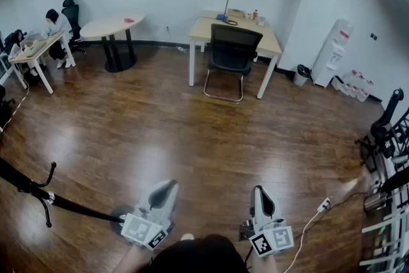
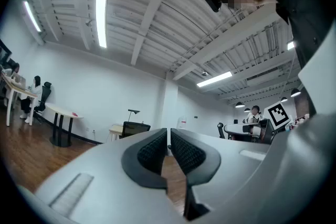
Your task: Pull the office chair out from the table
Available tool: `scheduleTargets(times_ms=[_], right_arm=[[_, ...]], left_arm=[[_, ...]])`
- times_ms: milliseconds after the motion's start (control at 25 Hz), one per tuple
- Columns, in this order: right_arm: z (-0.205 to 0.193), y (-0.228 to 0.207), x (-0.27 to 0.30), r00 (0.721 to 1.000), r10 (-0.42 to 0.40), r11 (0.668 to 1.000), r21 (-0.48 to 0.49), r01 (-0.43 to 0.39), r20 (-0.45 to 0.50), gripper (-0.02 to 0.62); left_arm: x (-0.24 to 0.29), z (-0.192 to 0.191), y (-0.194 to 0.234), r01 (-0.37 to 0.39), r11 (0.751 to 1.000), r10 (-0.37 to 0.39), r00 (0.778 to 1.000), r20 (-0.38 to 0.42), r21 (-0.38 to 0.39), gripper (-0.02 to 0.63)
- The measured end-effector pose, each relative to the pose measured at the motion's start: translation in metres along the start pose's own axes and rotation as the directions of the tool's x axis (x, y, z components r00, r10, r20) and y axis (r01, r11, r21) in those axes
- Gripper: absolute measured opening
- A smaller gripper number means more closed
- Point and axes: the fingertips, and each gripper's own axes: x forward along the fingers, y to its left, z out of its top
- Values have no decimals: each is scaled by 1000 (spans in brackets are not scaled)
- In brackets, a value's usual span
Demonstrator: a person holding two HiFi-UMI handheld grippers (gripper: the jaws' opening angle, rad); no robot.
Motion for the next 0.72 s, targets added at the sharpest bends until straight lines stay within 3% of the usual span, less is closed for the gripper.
scheduleTargets(times_ms=[320, 480, 720], right_arm=[[-24, -23, 33, 999, -38, 998, 41, 39, -21, 14], [-27, -59, 62, 999, -32, 998, 55, 33, -18, 14], [-2, -132, 125, 1000, -25, 999, 48, 24, 17, 14]], left_arm=[[33, -15, 24, 19, 1000, -19, 999, -34, -2, 21], [71, -25, 37, -1, 1000, 1, 999, -37, -3, 21], [165, -16, 47, -4, 999, 6, 1000, -23, 55, 21]])
